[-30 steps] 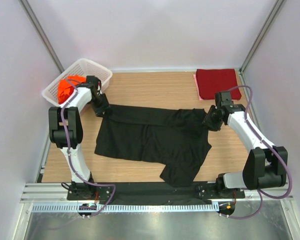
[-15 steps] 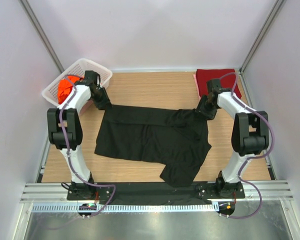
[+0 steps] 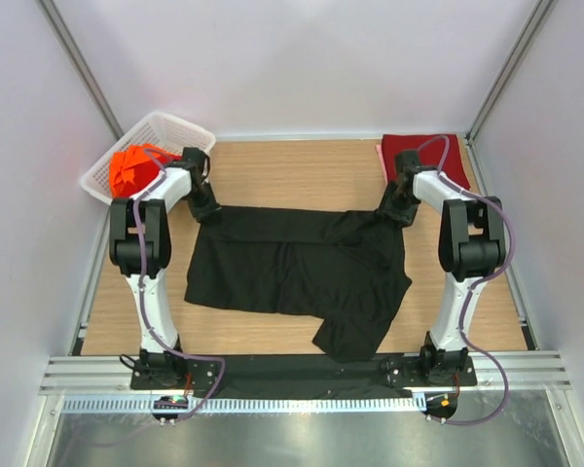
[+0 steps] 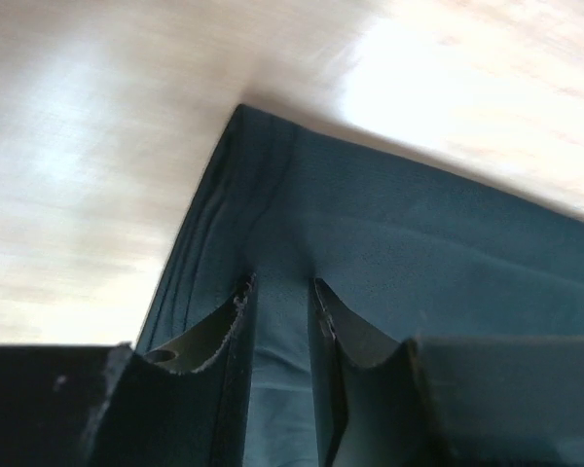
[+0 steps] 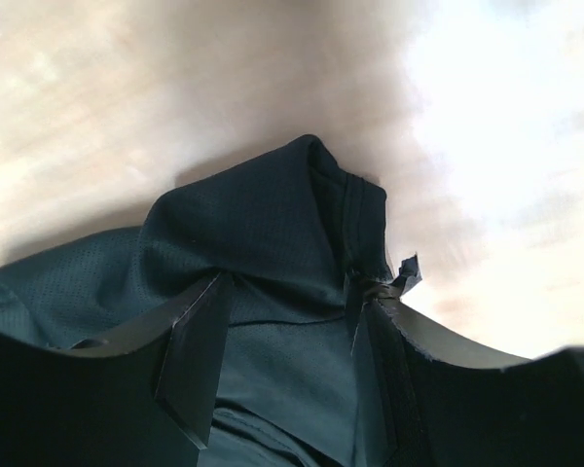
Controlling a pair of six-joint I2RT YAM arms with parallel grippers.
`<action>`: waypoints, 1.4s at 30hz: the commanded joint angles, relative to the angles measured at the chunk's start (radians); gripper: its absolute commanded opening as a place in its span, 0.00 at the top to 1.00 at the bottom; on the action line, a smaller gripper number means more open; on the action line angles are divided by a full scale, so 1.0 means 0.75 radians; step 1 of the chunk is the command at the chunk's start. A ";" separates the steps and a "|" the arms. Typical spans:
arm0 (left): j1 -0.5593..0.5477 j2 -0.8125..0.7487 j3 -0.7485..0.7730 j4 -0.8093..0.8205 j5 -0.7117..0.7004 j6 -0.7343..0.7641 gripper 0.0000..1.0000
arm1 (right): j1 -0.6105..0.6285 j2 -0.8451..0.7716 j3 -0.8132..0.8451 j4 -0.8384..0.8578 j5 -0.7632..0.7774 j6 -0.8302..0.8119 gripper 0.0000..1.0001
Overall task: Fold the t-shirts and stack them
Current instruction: Fold the tshirt
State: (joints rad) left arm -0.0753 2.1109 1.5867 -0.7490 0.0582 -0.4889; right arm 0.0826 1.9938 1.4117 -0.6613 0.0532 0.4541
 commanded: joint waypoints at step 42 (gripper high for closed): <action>-0.190 -0.663 -0.158 -0.292 0.049 0.028 0.62 | 0.362 -0.051 0.053 -0.004 -0.034 -0.168 0.49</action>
State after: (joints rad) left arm -0.2214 1.6169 1.4506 -0.9562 0.1108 -0.4881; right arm 0.3515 1.9663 1.4364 -0.6773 -0.0151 0.3527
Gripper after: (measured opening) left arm 0.376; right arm 0.509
